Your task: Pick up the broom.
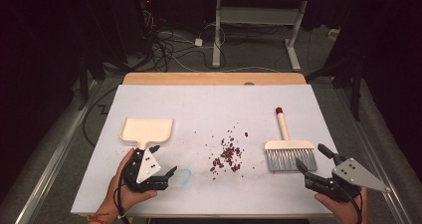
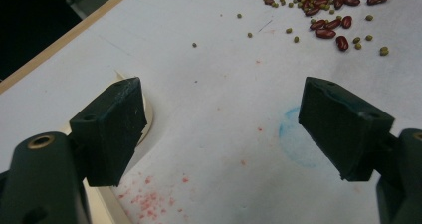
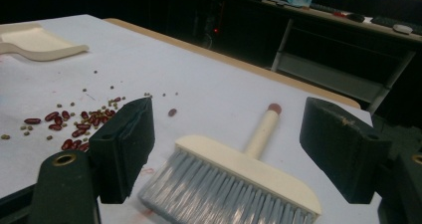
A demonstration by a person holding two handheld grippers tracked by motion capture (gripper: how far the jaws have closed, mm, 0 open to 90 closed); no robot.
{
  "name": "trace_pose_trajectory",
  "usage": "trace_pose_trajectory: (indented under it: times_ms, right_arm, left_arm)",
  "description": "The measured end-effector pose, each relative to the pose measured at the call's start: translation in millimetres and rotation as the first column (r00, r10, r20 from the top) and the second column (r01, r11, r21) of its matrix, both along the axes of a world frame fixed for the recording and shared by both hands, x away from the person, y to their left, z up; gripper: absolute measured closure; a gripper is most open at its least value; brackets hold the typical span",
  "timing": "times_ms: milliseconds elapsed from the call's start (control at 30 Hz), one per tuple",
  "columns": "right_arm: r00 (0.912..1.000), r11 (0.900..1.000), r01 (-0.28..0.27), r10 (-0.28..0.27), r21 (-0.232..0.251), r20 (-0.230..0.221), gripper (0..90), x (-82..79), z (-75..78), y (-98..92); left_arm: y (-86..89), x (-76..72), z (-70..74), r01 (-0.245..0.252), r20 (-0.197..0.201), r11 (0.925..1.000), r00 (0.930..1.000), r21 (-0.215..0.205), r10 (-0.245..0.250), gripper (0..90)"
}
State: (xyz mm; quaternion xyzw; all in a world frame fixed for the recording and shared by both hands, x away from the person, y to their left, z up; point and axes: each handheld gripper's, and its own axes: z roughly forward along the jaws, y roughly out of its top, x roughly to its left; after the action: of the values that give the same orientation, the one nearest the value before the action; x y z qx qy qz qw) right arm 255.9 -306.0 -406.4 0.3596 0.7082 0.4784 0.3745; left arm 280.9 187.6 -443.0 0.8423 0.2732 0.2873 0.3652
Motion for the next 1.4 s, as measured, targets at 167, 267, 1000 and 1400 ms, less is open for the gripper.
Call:
trace_pose_trajectory:
  times_ms: [167,267,1000,1400]
  right_arm:
    - [1.0000,1.000,-0.003,0.004,-0.007,0.004,22.3,1.5,0.2,1.1]
    - [1.0000,1.000,-0.003,0.003,-0.014,0.003,22.5,2.3,1.1,4.0]
    - [0.9480,0.986,0.106,-0.139,-0.128,-0.286,24.2,74.6,4.4,28.7]
    - [0.8612,0.970,0.135,-0.217,-0.203,-0.460,32.3,146.0,-7.2,31.9]
  left_arm:
    - [-0.3,-2.6,-1.3,0.000,-0.003,0.9999,1.0000,0.015,0.000,18.1]
    - [0.8,-4.3,-0.4,0.001,0.002,0.9998,1.0000,0.018,-0.001,18.1]
    - [0.3,-7.5,-3.8,-0.003,-0.032,0.9998,0.9995,0.019,0.003,18.1]
    - [-0.3,-7.2,-5.8,0.015,-0.045,0.9994,0.9989,0.031,-0.013,18.4]
